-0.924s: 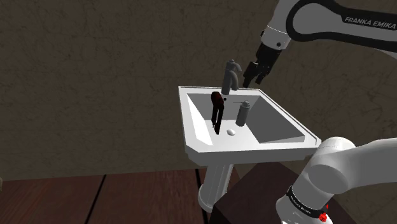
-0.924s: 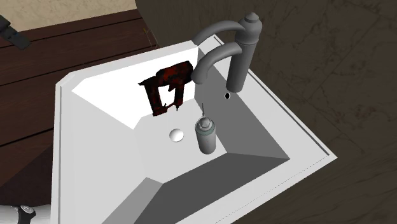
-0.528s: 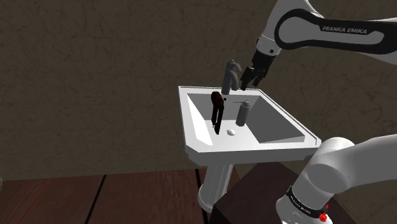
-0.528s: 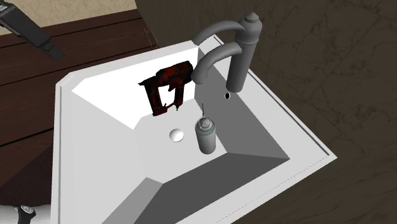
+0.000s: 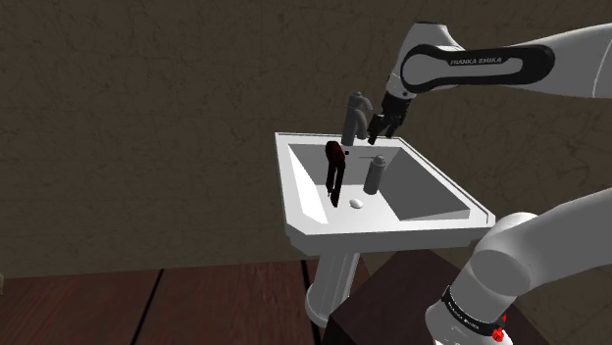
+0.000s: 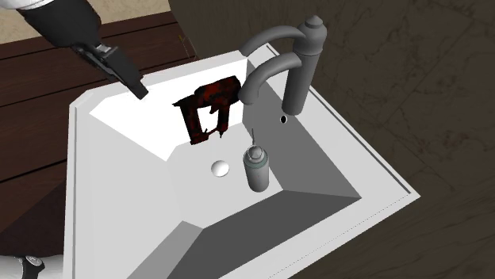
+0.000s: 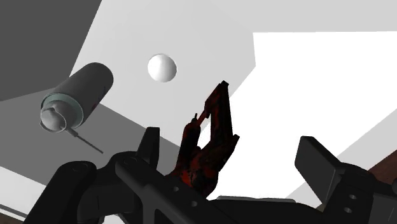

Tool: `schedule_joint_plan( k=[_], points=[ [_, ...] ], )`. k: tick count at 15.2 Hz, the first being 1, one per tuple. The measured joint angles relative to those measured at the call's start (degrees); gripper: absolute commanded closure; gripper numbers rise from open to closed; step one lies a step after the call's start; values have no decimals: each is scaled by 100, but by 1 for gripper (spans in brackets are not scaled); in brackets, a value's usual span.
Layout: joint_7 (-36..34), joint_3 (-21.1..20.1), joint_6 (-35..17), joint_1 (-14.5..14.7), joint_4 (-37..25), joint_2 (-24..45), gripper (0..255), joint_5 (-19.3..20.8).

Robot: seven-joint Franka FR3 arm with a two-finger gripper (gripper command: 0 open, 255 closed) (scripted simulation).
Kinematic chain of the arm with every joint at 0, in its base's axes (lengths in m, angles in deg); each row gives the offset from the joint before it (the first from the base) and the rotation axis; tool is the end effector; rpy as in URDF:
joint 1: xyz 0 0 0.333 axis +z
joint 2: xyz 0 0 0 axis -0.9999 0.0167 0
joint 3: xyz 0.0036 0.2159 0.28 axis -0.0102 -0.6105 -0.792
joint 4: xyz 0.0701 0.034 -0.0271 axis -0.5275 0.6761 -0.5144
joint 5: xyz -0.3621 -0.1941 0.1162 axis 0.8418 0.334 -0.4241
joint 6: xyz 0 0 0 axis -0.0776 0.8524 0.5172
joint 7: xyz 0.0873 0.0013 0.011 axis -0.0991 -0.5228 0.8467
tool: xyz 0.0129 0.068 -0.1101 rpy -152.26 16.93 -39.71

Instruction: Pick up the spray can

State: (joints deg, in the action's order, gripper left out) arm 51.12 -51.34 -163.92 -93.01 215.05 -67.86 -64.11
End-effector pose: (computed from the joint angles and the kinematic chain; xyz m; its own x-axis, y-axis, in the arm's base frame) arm 0.4215 -0.0889 0.5603 0.9838 -0.0568 0.1700 -0.0664 -0.9965 0.0508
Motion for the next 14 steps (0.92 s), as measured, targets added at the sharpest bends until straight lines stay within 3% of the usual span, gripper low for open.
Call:
schedule_joint_plan(
  k=[6, 14],
  points=[
    [354, 389, -689, -193, -152, 905, 0, 172],
    [926, 887, -1347, -432, -927, 2400, 0, 130]
  ],
)
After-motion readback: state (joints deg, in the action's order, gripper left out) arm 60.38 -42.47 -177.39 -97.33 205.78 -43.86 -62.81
